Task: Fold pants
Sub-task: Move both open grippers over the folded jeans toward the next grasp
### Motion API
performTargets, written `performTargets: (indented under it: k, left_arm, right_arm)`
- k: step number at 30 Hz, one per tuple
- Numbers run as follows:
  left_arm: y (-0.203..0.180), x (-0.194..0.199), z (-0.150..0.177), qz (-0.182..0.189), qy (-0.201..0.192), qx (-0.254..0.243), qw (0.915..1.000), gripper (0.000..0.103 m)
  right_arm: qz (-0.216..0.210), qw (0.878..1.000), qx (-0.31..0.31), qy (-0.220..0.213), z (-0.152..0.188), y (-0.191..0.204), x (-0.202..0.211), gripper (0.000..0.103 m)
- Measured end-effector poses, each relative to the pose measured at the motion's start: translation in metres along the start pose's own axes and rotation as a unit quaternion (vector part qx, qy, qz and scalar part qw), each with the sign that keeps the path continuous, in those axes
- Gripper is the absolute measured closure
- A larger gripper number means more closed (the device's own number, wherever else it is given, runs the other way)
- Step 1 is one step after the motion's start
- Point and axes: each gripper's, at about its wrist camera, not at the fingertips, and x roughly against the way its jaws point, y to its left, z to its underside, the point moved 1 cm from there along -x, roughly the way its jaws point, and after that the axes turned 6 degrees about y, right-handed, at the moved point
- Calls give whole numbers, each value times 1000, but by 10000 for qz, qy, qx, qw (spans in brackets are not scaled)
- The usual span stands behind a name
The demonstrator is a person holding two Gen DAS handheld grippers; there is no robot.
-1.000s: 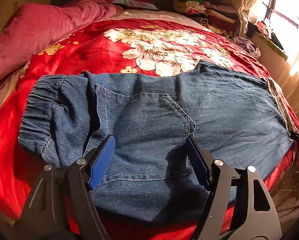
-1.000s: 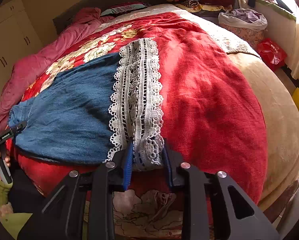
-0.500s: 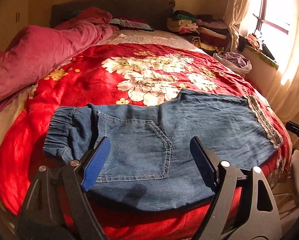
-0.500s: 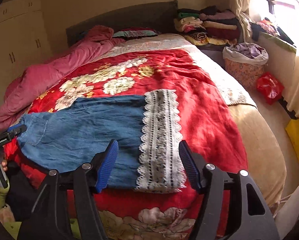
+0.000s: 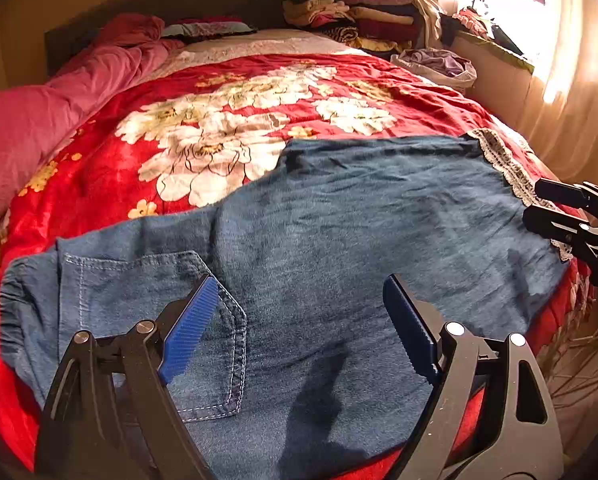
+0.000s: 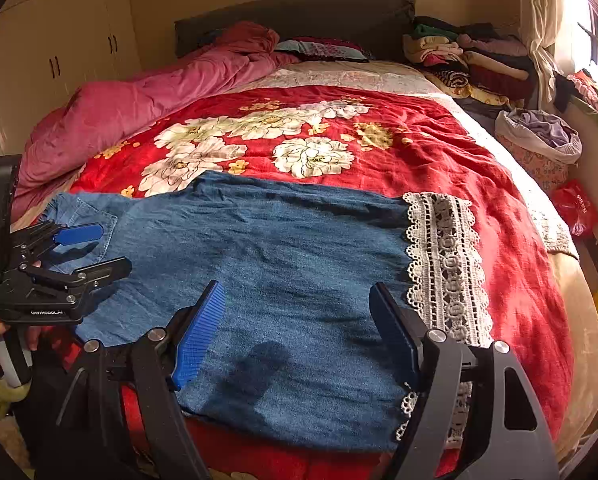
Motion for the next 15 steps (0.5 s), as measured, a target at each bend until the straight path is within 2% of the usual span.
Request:
performTargets:
  k: [3, 6, 11, 15]
  left_arm:
    - [8, -13, 9, -130, 194, 33, 9997, 24]
    - [16, -17, 17, -44, 154, 70, 9998, 21]
    - [22, -12, 25, -15, 36, 74, 10000, 21]
    - [29, 1, 26, -33, -79, 256, 9996, 21]
  right_arm:
    - [109, 9996, -21, 258, 6, -3, -17, 29]
    - [184, 9974, -229, 663, 17, -14, -37, 29]
    - [-94, 9963, -647, 560, 26, -36, -32, 29]
    - [-381, 9952, -841, 337, 26, -45, -11, 29]
